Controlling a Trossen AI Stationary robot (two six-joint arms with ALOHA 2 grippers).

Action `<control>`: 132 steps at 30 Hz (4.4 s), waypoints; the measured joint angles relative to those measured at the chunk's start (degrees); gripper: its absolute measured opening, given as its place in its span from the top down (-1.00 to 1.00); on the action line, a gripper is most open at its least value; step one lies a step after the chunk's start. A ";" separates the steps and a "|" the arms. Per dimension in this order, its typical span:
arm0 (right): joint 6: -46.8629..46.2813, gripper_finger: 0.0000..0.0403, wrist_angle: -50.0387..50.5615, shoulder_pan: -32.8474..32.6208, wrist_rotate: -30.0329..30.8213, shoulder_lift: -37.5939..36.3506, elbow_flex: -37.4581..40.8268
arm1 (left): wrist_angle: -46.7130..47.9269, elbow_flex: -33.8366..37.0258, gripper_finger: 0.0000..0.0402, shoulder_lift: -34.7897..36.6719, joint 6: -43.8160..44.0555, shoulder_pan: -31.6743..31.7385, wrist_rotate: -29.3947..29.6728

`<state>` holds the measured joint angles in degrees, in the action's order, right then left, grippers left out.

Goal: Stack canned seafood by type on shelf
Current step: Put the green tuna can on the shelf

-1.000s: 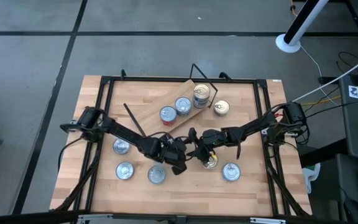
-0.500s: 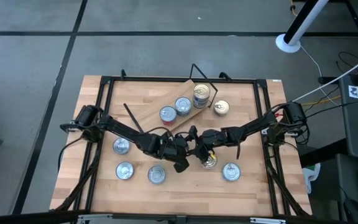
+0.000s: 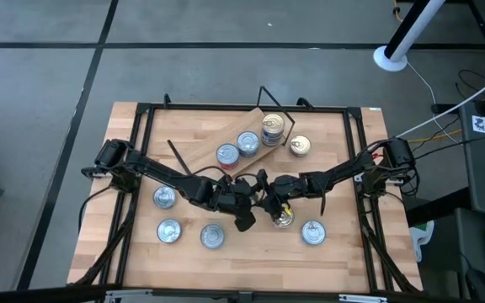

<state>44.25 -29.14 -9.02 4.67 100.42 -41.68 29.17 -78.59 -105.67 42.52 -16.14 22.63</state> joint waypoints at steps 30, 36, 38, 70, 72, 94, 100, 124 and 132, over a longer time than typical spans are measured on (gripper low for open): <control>-0.02 0.34 12.67 0.14 1.04 0.11 -13.89 | 15.78 0.00 0.42 17.21 -3.58 1.51 -15.43; 7.54 0.32 12.06 0.09 4.07 0.08 -17.03 | 18.23 0.00 0.48 22.92 -2.90 1.51 -14.01; 9.07 0.33 11.98 0.42 4.18 0.40 -18.11 | 18.25 0.00 0.49 23.88 -3.73 1.51 -13.32; 18.29 0.32 8.00 6.12 10.33 21.71 -33.55 | 19.87 0.09 0.50 24.94 -6.56 1.55 -12.80; 18.29 0.32 8.15 6.20 9.70 21.67 -33.56 | 19.82 0.09 0.50 24.94 -6.56 1.55 -12.80; 17.22 -0.18 8.23 7.24 9.04 21.67 -33.56 | 19.45 0.09 0.50 24.90 -6.40 1.55 -12.76; 16.99 -0.31 7.84 7.85 9.37 21.67 -33.54 | 19.43 0.11 0.50 24.90 -6.31 1.56 -12.76; 10.18 -0.32 16.90 10.30 13.83 21.56 -40.27 | 17.77 0.09 0.50 24.87 -6.29 1.55 -12.78; 10.20 -0.32 15.86 9.83 17.16 21.56 -40.27 | 18.24 0.09 0.50 25.07 -6.45 1.55 -12.91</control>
<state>54.46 -13.28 0.81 21.83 121.97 -81.95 47.41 -78.50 -80.60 36.07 -14.59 9.72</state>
